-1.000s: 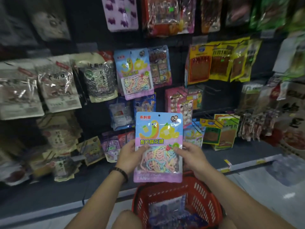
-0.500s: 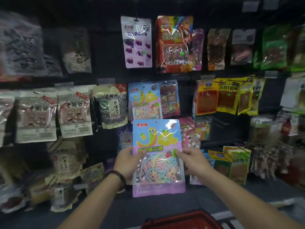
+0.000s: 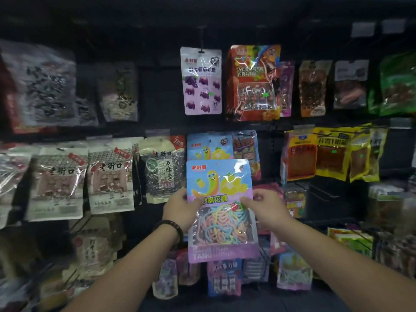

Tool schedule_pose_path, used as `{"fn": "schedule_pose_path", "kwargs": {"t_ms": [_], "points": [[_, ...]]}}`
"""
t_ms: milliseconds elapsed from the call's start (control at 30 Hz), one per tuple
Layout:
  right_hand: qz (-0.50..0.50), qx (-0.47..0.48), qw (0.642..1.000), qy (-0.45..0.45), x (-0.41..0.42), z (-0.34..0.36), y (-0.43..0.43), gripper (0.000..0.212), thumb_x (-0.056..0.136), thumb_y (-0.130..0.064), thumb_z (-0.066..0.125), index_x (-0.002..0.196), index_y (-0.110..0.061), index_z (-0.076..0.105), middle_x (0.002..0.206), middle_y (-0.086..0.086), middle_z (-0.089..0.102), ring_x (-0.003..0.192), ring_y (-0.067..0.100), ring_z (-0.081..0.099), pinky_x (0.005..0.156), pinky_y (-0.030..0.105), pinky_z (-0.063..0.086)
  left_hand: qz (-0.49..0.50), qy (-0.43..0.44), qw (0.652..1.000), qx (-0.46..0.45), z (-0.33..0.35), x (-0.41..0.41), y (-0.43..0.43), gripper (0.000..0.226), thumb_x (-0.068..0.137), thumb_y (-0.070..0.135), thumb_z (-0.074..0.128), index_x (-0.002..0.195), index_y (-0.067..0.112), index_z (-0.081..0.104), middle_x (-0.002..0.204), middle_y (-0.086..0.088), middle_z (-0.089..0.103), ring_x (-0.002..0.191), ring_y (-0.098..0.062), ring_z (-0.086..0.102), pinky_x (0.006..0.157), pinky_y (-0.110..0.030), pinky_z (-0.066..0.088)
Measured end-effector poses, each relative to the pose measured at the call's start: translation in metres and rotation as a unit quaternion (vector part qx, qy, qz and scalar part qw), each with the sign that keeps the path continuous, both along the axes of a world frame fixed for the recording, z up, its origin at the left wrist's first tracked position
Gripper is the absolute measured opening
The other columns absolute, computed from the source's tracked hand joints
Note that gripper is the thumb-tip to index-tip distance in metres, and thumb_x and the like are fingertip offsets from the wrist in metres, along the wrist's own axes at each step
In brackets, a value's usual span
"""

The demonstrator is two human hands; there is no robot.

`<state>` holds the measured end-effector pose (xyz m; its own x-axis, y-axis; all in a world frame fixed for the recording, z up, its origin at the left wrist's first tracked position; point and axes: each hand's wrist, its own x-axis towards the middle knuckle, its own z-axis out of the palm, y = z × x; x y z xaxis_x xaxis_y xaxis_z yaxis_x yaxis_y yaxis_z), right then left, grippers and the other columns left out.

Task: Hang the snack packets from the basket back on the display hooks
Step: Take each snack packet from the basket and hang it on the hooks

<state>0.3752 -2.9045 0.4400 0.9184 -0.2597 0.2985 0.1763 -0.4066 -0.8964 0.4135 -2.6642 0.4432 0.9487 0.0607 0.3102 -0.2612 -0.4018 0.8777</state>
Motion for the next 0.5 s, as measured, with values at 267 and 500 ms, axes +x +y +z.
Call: {"fn": "schedule_pose_path", "kwargs": {"t_ms": [267,500], "points": [[-0.027,-0.071,0.993,-0.086,0.07,0.02,0.011,0.072,0.1,-0.029,0.077,0.161,-0.043,0.043,0.127,-0.005,0.077,0.105,0.019,0.074,0.086,0.038,0.061,0.002,-0.042,0.999,-0.019,0.018,0.076,-0.007,0.014,0.096,0.032,0.073,0.105,0.025,0.064,0.102,0.004,0.076,0.092,-0.019,0.073,0.077,-0.036,0.058],[-0.057,-0.122,0.984,-0.12,0.132,0.04,0.011,0.083,0.101,-0.031,0.074,0.167,-0.046,0.027,0.148,0.006,0.067,0.082,0.014,0.066,0.06,0.02,0.048,-0.009,-0.075,0.995,-0.067,0.033,0.133,-0.01,0.029,0.095,0.027,0.073,0.117,0.037,0.056,0.11,0.007,0.076,0.095,-0.02,0.075,0.075,-0.035,0.057]]}}
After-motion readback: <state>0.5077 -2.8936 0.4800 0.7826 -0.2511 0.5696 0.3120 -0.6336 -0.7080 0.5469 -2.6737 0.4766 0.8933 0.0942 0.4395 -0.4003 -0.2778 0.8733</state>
